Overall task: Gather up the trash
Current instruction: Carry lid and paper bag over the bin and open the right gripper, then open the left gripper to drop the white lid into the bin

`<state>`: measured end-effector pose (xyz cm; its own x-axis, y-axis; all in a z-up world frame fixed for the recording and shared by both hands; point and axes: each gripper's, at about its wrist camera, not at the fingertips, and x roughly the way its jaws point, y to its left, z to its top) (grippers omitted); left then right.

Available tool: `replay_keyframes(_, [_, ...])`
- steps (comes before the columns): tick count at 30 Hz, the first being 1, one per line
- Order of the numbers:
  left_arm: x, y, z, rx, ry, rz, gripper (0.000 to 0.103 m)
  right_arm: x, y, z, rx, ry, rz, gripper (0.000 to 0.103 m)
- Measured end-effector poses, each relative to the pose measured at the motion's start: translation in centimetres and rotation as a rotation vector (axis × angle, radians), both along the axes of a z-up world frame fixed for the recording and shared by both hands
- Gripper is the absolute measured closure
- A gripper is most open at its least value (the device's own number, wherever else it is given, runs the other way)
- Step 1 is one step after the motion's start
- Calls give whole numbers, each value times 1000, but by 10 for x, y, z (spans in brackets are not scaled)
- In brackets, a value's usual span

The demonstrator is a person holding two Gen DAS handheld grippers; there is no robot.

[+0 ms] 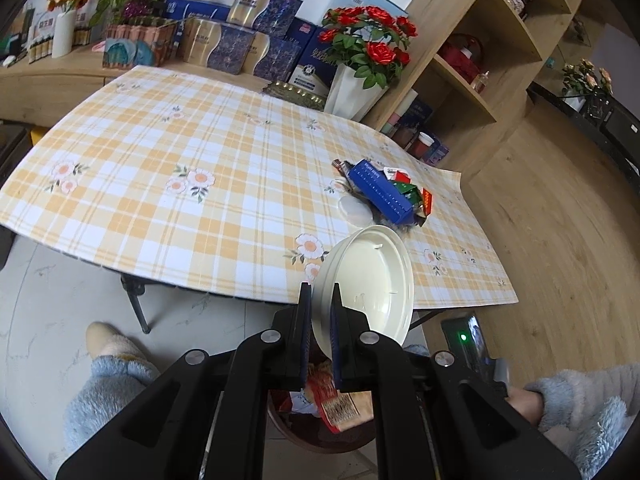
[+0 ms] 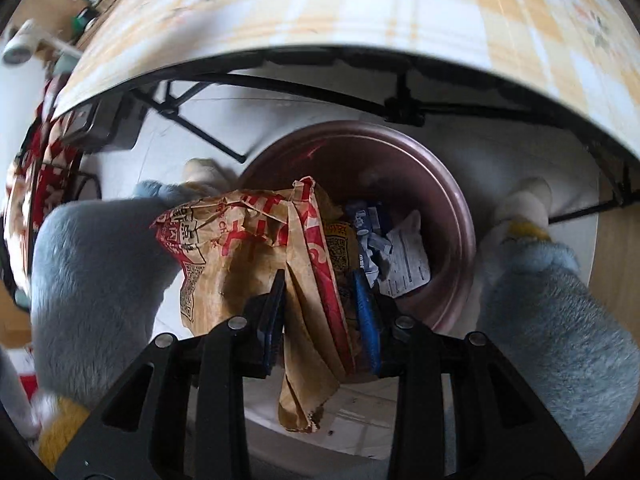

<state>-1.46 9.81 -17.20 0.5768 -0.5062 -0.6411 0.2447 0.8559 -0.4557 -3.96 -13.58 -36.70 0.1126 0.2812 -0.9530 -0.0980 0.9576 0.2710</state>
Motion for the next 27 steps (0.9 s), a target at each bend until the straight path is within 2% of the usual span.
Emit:
replay_keyframes(4, [-2, 0, -6, 4, 15, 0, 94, 4, -15, -12, 65, 4, -141, 63])
replay_keyframes(5, [-1, 0, -7, 4, 18, -2, 94, 6, -20, -13, 88, -16, -169, 57])
replay_keyframes(6, [-1, -1, -9, 5, 22, -4, 94, 6, -24, -12, 115, -53, -199, 39])
replay_keyframes(7, [-1, -2, -10, 6, 25, -6, 94, 9, -27, -11, 124, -72, -215, 34])
replay_keyframes(14, [1, -16, -16, 28, 26, -44, 94, 8, -50, 7, 157, -174, -306, 28])
replay_keyframes(20, [0, -33, -28, 55, 33, -83, 94, -2, -72, 51, 116, -367, -233, 14])
replay_keyframes(24, [-2, -49, -44, 87, 41, -127, 94, -19, -79, 81, 10, -542, -145, 6])
replay_keyframes(27, [-1, -63, -58, 100, 44, -163, 94, -33, -86, 91, -90, -650, -93, 6])
